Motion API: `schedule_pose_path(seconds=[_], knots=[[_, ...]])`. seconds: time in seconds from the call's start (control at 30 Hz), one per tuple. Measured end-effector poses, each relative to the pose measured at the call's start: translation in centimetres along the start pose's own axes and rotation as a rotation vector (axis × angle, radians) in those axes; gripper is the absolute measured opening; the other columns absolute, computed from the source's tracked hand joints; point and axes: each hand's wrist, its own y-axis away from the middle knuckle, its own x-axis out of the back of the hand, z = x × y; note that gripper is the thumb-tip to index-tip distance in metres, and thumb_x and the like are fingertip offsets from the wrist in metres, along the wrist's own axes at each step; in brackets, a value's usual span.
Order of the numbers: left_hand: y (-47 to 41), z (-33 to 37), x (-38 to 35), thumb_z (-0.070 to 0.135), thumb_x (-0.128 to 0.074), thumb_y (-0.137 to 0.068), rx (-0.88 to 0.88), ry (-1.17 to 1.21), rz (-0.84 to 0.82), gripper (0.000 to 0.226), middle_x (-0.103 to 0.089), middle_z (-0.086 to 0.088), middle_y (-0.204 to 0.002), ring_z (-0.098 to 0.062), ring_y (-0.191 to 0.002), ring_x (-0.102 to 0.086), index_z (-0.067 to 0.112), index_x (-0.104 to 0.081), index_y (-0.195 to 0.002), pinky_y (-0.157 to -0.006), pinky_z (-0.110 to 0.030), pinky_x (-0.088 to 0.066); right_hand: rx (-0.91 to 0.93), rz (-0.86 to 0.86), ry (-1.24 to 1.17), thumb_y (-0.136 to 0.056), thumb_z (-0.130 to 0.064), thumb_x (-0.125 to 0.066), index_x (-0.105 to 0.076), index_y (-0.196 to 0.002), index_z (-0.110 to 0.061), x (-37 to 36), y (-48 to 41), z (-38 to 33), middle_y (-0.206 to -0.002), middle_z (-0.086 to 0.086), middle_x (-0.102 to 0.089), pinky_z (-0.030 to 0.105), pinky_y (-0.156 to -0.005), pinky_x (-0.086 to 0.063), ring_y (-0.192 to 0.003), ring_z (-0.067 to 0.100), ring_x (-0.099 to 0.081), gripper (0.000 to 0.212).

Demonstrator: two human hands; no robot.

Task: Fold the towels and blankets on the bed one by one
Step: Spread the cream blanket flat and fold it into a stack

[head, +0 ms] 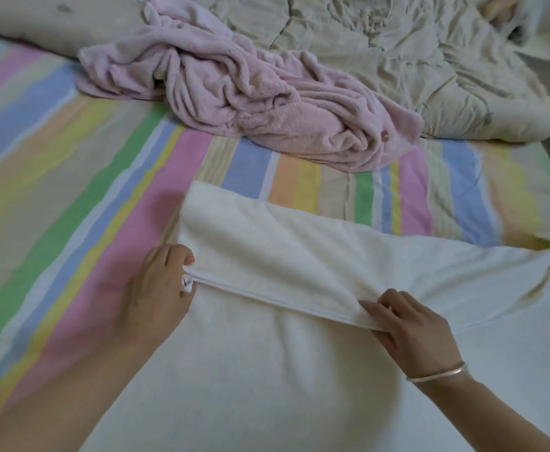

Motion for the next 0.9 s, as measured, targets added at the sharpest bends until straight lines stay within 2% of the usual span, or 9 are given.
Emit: schedule_pose_path(seconds=[0.13,0.27,0.5,0.6,0.67,0.73,0.8,0.87,0.9], knots=[[6.7,-0.8,2.6,-0.008,-0.072,-0.063,-0.08,0.034,-0.044,0.037,-0.055,0.002,-0.087,-0.018,-0.085,-0.048,0.016,-0.056,-0.086,-0.051,-0.035,-0.049,0.044,-0.007,0.026,-0.074,-0.02,-0.063,-0.073,-0.104,-0.023,1.6,4.4,-2.7,-0.078,-0.003,-0.05,0.019,-0.049,-0.025,-0.066,0.017,-0.047,0.032],[12.4,-1.1,4.6,-0.008,-0.074,-0.061,-0.04,0.014,-0.07,0.039,-0.051,0.007,-0.085,-0.015,-0.085,-0.047,0.019,-0.054,-0.082,-0.047,-0.033,-0.046,0.016,-0.067,0.027,-0.047,-0.005,-0.088,-0.076,-0.1,-0.02,3.4,8.0,-6.2,-0.073,-0.001,-0.053,0.018,-0.044,-0.024,-0.06,0.019,-0.053,0.056],[15.3,-1.7,7.8,0.002,-0.075,-0.068,-0.057,-0.118,0.007,0.024,-0.06,0.005,-0.084,-0.024,-0.088,-0.053,0.02,-0.064,-0.081,-0.054,-0.038,-0.046,-0.107,-0.009,0.08,-0.055,0.006,-0.081,-0.071,-0.102,-0.014,2.5,12.4,-11.4,-0.079,0.002,-0.059,0.032,-0.045,-0.044,-0.066,0.028,-0.058,0.052],[15.1,-1.5,8.4,-0.003,-0.072,-0.07,-0.069,-0.148,0.019,0.028,-0.06,0.005,-0.087,-0.024,-0.092,-0.054,0.021,-0.066,-0.084,-0.052,-0.037,-0.046,-0.188,-0.034,0.108,-0.054,0.007,-0.08,-0.067,-0.104,-0.014,1.9,12.9,-12.7,-0.084,0.003,-0.059,0.035,-0.054,-0.048,-0.073,0.029,-0.059,0.056],[15.3,-1.2,8.4,-0.006,-0.065,-0.074,-0.001,-0.125,0.01,0.035,-0.058,0.003,-0.098,-0.025,-0.098,-0.054,0.021,-0.066,-0.096,-0.059,-0.038,-0.048,-0.278,-0.026,0.092,-0.058,0.0,-0.08,-0.066,-0.103,-0.014,1.8,13.1,-13.5,-0.089,0.005,-0.06,0.038,-0.061,-0.048,-0.08,0.031,-0.059,0.05],[15.5,-1.2,8.0,-0.005,-0.056,-0.079,0.194,-0.029,-0.001,0.04,-0.055,-0.003,-0.112,-0.03,-0.103,-0.055,0.018,-0.061,-0.111,-0.073,-0.042,-0.049,-0.576,0.01,-0.053,-0.071,-0.009,-0.076,-0.064,-0.1,-0.012,2.7,12.8,-14.5,-0.095,0.009,-0.06,0.038,-0.066,-0.046,-0.088,0.033,-0.057,0.032],[15.7,-1.4,7.3,0.001,-0.053,-0.083,0.415,0.163,0.012,0.031,-0.057,-0.007,-0.116,-0.032,-0.101,-0.059,0.013,-0.057,-0.111,-0.083,-0.043,-0.05,-1.076,-0.003,-0.392,-0.088,-0.024,-0.064,-0.061,-0.102,-0.009,3.3,12.3,-15.4,-0.098,0.01,-0.062,0.033,-0.07,-0.043,-0.084,0.028,-0.056,0.021],[15.5,-1.2,6.9,0.011,-0.054,-0.088,0.688,0.542,-0.011,0.018,-0.063,-0.009,-0.11,-0.031,-0.09,-0.067,0.013,-0.055,-0.105,-0.08,-0.043,-0.057,-1.55,-0.019,-1.09,-0.095,-0.033,-0.058,-0.058,-0.106,-0.001,3.5,11.2,-15.7,-0.089,0.013,-0.065,0.032,-0.06,-0.052,-0.07,0.026,-0.06,0.033],[15.4,-0.9,6.8,0.013,-0.055,-0.09,0.829,0.745,-0.025,0.014,-0.064,-0.011,-0.104,-0.029,-0.082,-0.069,0.01,-0.055,-0.105,-0.074,-0.041,-0.06,-1.669,0.006,-1.386,-0.096,-0.034,-0.057,-0.054,-0.105,0.001,3.4,10.8,-15.7,-0.086,0.014,-0.065,0.03,-0.054,-0.056,-0.067,0.025,-0.063,0.036]])
